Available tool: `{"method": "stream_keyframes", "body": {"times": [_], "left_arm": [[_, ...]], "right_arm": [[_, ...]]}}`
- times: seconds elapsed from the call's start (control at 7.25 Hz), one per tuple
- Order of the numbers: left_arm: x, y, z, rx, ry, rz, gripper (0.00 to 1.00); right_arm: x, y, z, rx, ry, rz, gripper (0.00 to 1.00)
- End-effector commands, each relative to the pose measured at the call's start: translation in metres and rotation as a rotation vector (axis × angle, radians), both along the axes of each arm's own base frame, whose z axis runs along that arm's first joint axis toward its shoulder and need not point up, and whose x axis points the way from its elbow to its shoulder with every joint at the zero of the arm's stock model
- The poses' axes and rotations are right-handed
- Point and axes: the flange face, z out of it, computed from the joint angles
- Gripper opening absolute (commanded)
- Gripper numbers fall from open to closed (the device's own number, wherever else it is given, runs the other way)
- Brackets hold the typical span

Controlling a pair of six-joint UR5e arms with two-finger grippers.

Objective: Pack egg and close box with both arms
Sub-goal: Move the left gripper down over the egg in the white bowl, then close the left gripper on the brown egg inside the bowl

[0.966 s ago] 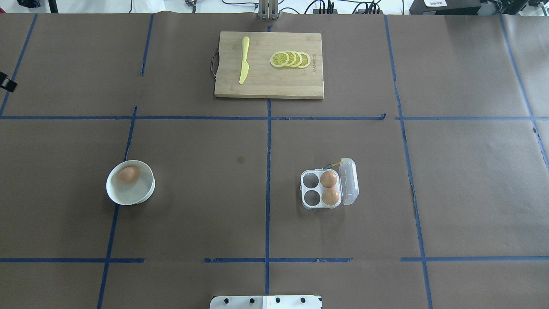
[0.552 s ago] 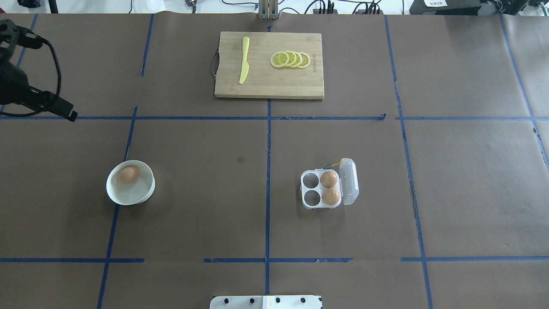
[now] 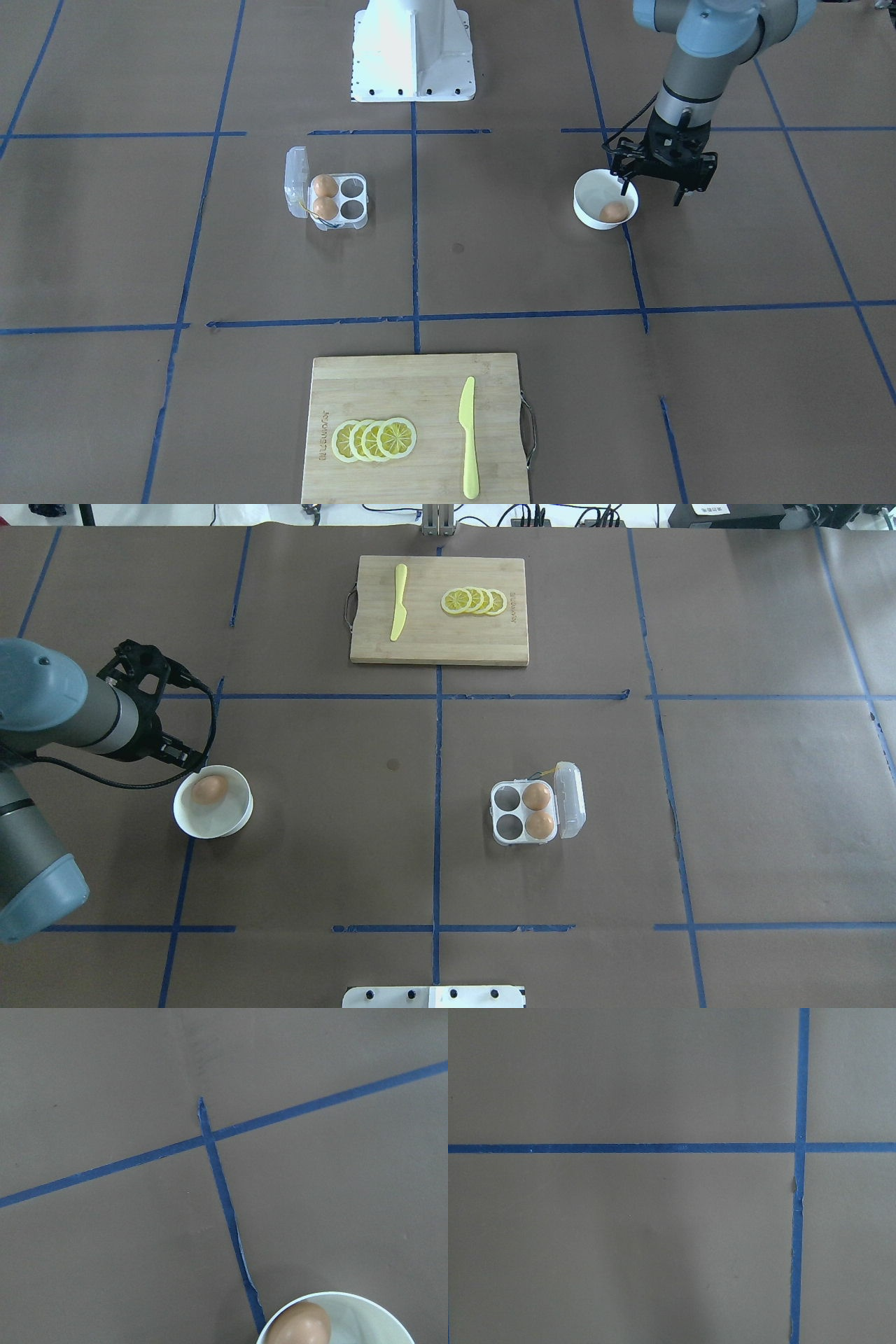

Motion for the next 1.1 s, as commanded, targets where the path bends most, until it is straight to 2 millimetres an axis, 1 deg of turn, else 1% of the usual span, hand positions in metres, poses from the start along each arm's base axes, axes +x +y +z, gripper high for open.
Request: {"method": "stream_keyframes", "body": {"times": [0.0,0.14,0.28,0.41,0.55,0.69,0.97], "left_arm": [[0.021,0.018,-0.004,0.119,-0.046,0.139,0.78],[0.040,0.033,-0.003,0.138,-0.057,0.177,0.80],[0.065,0.054,-0.001,0.200,-0.109,0.194,0.83],[0.070,0.055,0.005,0.208,-0.130,0.194,0.81],[0.070,0.056,0.007,0.221,-0.140,0.215,0.74],[0.070,0.055,0.008,0.241,-0.151,0.244,0.70],[0.075,0.053,0.014,0.233,-0.162,0.248,0.70]], "right_arm": [[0.000,0.001,0.000,0.001,0.000,0.000,1.00],[0.000,0.001,-0.001,0.004,0.000,0.000,1.00],[0.000,0.001,-0.002,0.004,0.000,0.000,1.00],[0.000,0.001,-0.002,0.004,0.000,0.000,1.00],[0.000,0.001,-0.002,0.004,0.000,0.000,1.00],[0.000,0.001,-0.001,0.002,0.000,0.000,1.00],[0.000,0.001,-0.001,0.002,0.000,0.000,1.00]]}}
